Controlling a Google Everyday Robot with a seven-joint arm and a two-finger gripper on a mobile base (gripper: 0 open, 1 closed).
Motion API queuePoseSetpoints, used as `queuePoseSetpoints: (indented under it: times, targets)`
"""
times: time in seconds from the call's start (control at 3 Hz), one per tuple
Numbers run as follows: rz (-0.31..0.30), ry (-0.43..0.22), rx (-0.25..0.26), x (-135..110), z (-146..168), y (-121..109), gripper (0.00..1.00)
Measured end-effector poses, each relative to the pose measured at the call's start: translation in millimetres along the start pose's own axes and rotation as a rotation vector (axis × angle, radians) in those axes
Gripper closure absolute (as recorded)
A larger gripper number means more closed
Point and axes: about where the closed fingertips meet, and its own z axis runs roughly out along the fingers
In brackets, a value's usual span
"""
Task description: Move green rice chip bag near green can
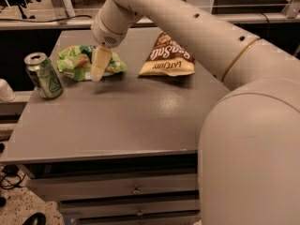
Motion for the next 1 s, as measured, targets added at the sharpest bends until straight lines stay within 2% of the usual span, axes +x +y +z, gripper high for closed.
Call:
queuePoseSetpoints:
  times: [0.33, 0.67, 1.0]
  targets:
    - [0.048, -0.053, 0.004, 17, -22, -3, 0.00]
    - [0.119, -0.132, 0.050, 49, -72, -18, 0.00]
    - [0.173, -0.195, 0.117, 81, -126, -32, 0.00]
